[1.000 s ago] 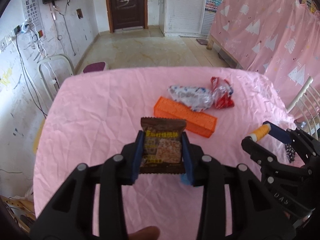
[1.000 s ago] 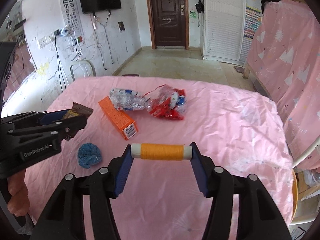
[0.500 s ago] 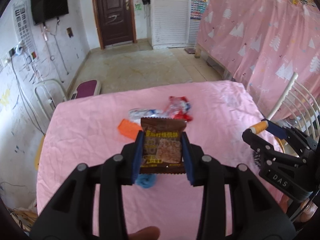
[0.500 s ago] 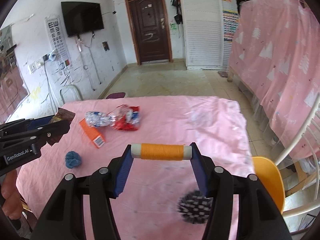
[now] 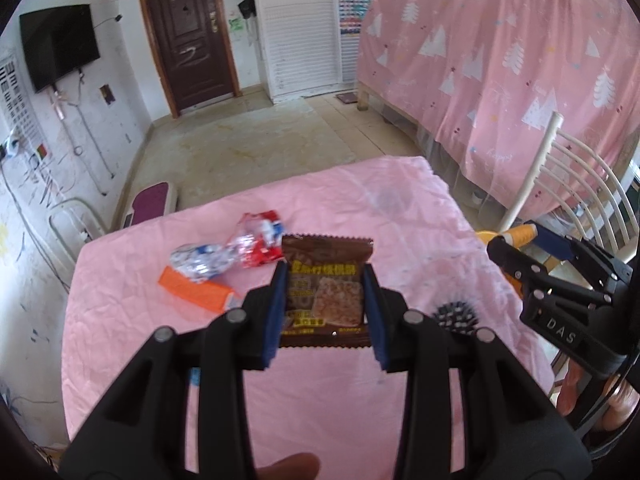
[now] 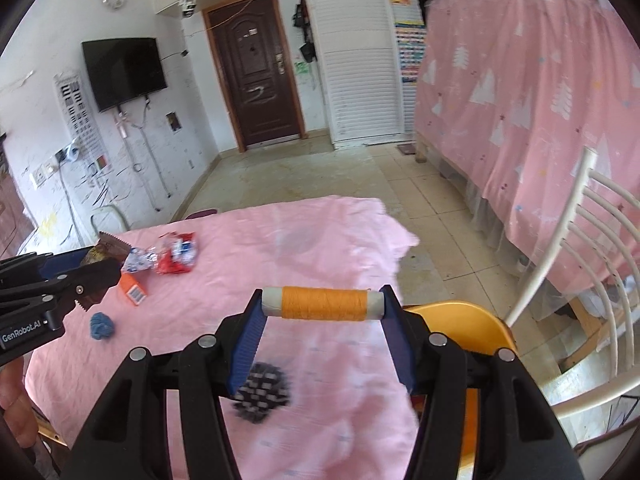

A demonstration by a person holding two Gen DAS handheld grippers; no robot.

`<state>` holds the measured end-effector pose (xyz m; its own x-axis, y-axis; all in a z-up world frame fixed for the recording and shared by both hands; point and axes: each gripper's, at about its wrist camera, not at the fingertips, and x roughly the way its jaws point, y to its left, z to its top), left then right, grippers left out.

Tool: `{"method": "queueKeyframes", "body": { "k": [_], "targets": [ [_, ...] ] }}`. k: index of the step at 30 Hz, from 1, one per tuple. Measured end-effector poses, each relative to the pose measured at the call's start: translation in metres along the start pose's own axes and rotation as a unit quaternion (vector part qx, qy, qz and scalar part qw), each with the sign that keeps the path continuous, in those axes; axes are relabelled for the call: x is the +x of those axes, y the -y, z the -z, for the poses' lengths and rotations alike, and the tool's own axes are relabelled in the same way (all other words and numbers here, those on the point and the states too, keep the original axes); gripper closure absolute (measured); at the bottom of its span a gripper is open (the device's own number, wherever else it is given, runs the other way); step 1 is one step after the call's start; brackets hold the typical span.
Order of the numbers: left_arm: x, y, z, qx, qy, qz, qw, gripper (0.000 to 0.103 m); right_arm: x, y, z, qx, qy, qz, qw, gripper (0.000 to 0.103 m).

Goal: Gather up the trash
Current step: 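Carry the roll and packet to the orange bucket and open both tools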

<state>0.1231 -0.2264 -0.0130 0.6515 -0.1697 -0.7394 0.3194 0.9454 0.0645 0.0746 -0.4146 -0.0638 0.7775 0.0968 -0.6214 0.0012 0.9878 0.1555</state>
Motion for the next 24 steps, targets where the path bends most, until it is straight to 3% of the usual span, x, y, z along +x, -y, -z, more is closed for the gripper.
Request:
{"method": "queueKeyframes", "body": {
  "k": [12, 24],
  "targets": [
    [0.009, 0.083, -0.013, 0.051, -0.003, 0.047, 0.9976, 0.068, -0.012, 0.083, 0.011, 0.051, 0.011, 0.039, 0.998, 0.056],
    [0.032, 0.151, -0.021, 0.095, -0.028, 0.071, 0.9925, 0.068, -0.01, 0.14, 0.022, 0.098, 0.013, 0.045, 0.994, 0.056]
  ]
}}
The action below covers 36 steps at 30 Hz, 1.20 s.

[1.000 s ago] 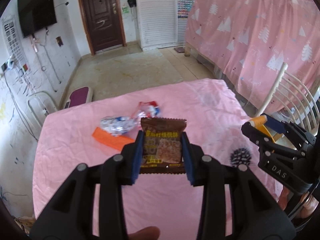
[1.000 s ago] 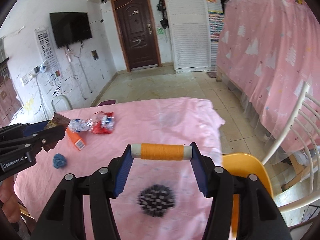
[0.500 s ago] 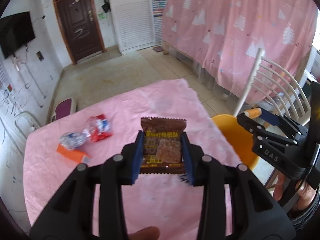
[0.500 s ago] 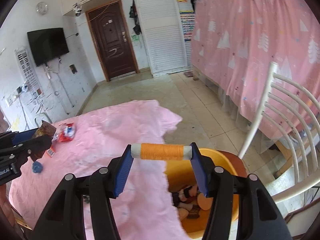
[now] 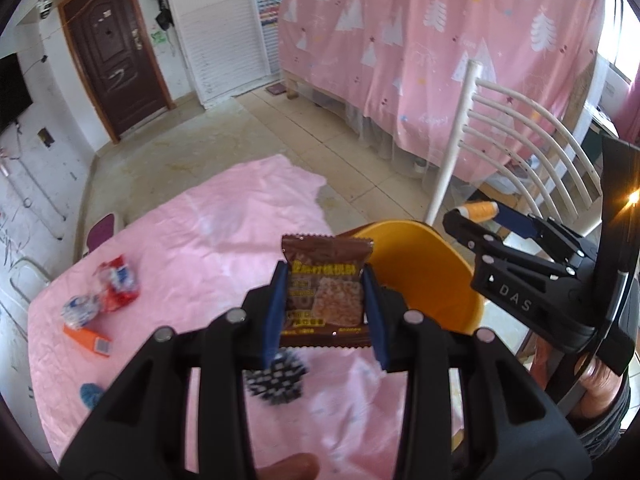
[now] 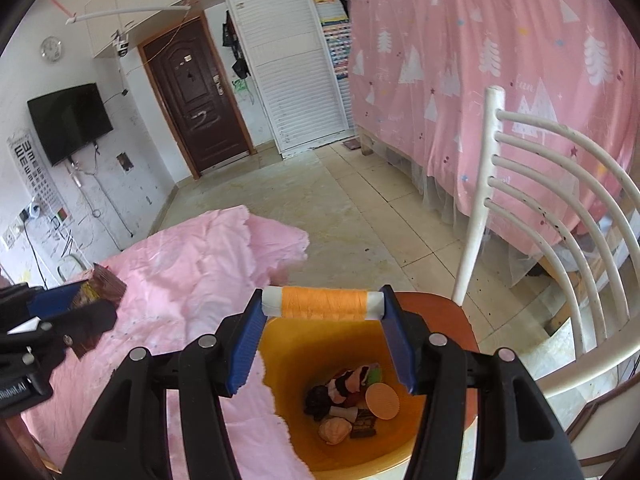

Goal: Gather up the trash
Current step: 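Carry the roll and packet to the orange bucket and open both tools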

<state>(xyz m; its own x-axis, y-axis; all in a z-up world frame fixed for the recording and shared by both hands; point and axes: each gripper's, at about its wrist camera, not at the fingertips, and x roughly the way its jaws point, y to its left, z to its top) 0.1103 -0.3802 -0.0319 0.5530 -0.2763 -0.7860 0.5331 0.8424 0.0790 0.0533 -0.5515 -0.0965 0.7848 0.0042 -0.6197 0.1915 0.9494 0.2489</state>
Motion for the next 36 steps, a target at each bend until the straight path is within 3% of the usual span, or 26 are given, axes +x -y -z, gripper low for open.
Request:
{"method": "queueKeyframes", "body": {
  "k": [7, 10, 11, 27, 36],
  "targets": [
    [0.024, 0.026, -0.01, 0.014, -0.016, 0.013, 0.9997, 0.066, 0.003, 0.02, 0.003, 0.02, -0.004, 0.0, 1.0, 0.056],
    [0.033, 0.029, -0.014, 0.011, -0.024, 0.017, 0.9995, 0.049, 0.005, 0.021, 0.003, 0.024, -0.005, -0.001, 1.0, 0.056],
    [0.035, 0.029, -0.015, 0.01, -0.024, 0.014, 0.9996, 0.047, 0.006, 0.022, 0.003, 0.025, -0.007, -0.003, 1.0, 0.056],
    [0.014, -0.009, -0.003, -0.025, -0.009, 0.003, 0.9996, 0.047, 0.016, -0.002, 0.007, 0.008, -0.026, -0.009, 1.0, 0.055],
    [-0.015, -0.047, 0.01, -0.057, 0.01, -0.007, 0.9983, 0.045, 0.016, -0.021, 0.006, -0.004, -0.025, -0.003, 1.0, 0.042]
  ]
}}
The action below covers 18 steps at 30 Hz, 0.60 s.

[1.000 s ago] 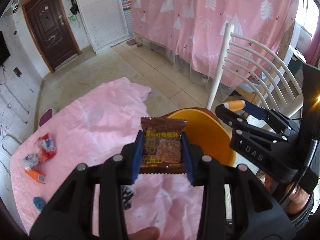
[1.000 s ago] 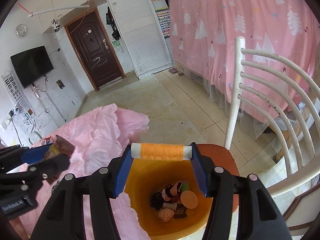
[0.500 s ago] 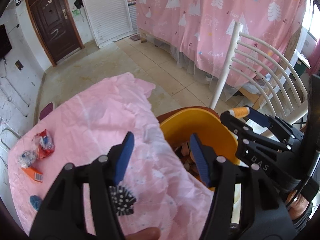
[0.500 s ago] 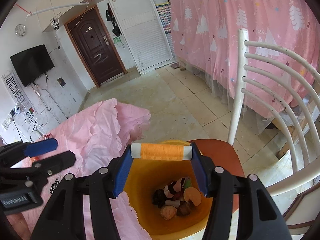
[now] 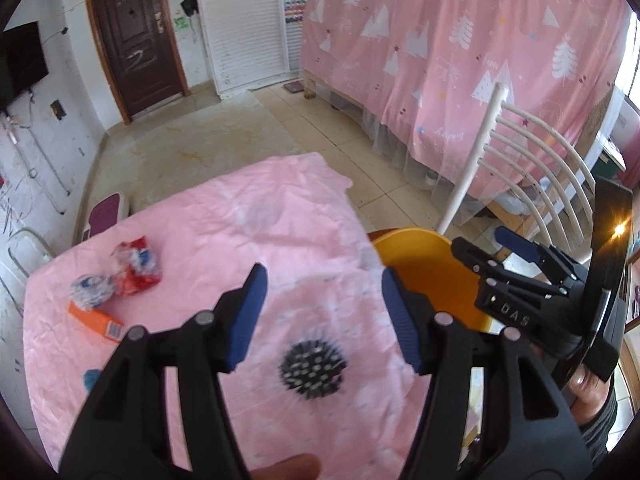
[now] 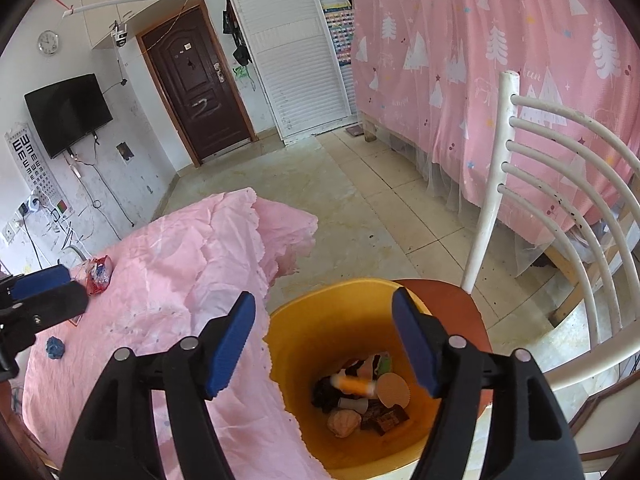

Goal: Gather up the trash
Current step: 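Carry the roll and packet to the orange bucket and open both tools, then move both open tools back over the remaining table items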

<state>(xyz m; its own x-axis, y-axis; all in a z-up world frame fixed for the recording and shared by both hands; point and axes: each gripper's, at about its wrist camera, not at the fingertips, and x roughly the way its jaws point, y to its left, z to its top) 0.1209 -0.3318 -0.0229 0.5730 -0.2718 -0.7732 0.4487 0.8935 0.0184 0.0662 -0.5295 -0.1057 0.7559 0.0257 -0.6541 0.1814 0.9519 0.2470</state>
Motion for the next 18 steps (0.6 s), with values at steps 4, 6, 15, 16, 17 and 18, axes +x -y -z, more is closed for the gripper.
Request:
{"method": "queueKeyframes", "body": {
  "k": [4, 6, 15, 16, 17, 18],
  "targets": [
    [-0.009, -0.021, 0.009, -0.02, 0.004, -0.007, 0.9998, 0.045, -0.002, -0.012, -0.001, -0.007, 0.001, -0.003, 1.0, 0.042],
    [-0.013, -0.033, 0.015, -0.03, 0.006, -0.012, 0.9995, 0.045, -0.003, -0.019, -0.003, -0.012, 0.002, -0.005, 1.0, 0.042],
    [-0.027, -0.078, 0.035, -0.073, 0.01, -0.03, 0.9968, 0.045, -0.006, -0.062, -0.005, -0.046, 0.004, -0.015, 0.999, 0.042],
    [-0.029, -0.082, 0.037, -0.076, 0.011, -0.031, 0.9966, 0.045, -0.007, -0.068, -0.006, -0.051, 0.004, -0.016, 0.999, 0.042],
    [-0.031, -0.086, 0.038, -0.08, 0.012, -0.031, 0.9963, 0.045, -0.007, -0.072, -0.006, -0.054, 0.004, -0.016, 0.998, 0.042],
    [-0.033, -0.091, 0.04, -0.083, 0.013, -0.031, 0.996, 0.045, -0.007, -0.077, -0.007, -0.057, 0.004, -0.017, 0.998, 0.042]
  ]
}}
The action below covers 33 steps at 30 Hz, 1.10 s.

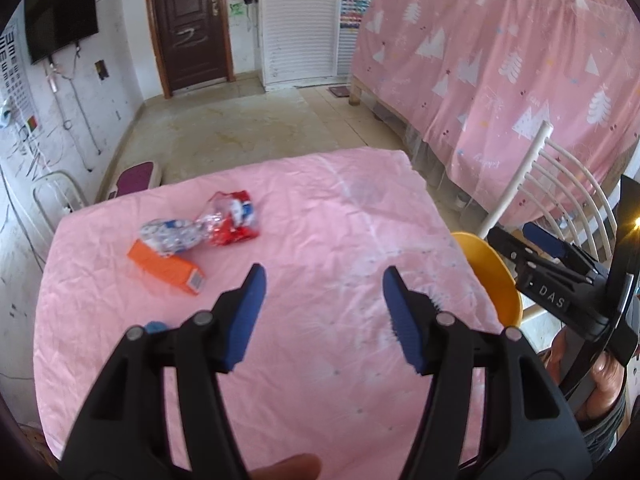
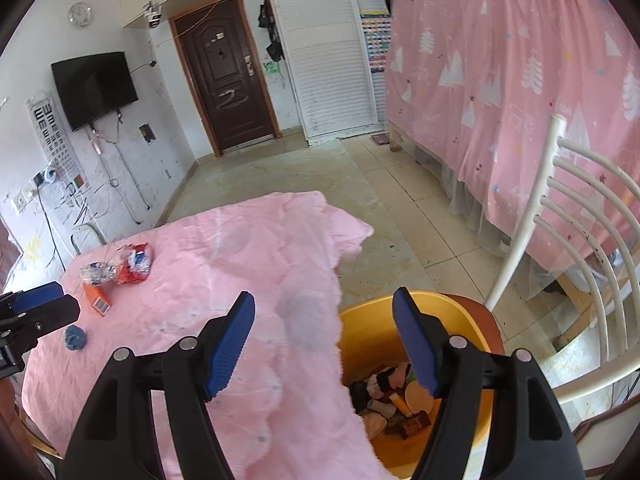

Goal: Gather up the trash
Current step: 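Move both open tools back over the remaining table items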

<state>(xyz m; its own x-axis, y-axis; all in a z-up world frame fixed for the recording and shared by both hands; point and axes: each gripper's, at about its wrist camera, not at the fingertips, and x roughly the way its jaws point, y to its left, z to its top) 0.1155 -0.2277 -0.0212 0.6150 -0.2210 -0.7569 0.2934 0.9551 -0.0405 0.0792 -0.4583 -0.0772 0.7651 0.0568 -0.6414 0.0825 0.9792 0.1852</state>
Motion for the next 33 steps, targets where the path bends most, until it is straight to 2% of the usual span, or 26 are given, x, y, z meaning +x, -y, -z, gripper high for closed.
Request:
{"method": "queueKeyframes", "body": {
  "k": [16, 26, 33],
  "targets": [
    [-0.007, -0.068, 0.018, -0.046, -0.001, -0.014, 0.9988, 0.045, 0.011, -0.082, -0.009, -0.062, -0.008, -0.013, 0.998, 0.042],
    [0.007, -0.113, 0.031, -0.078, -0.018, -0.021, 0.9965, 0.045, 0.031, -0.133, -0.012, -0.096, -0.023, -0.025, 0.995, 0.042],
    [0.018, -0.131, 0.039, -0.088, -0.034, -0.027, 0.9952, 0.045, 0.045, -0.16, -0.014, -0.114, -0.03, -0.029, 0.993, 0.042]
  ]
}}
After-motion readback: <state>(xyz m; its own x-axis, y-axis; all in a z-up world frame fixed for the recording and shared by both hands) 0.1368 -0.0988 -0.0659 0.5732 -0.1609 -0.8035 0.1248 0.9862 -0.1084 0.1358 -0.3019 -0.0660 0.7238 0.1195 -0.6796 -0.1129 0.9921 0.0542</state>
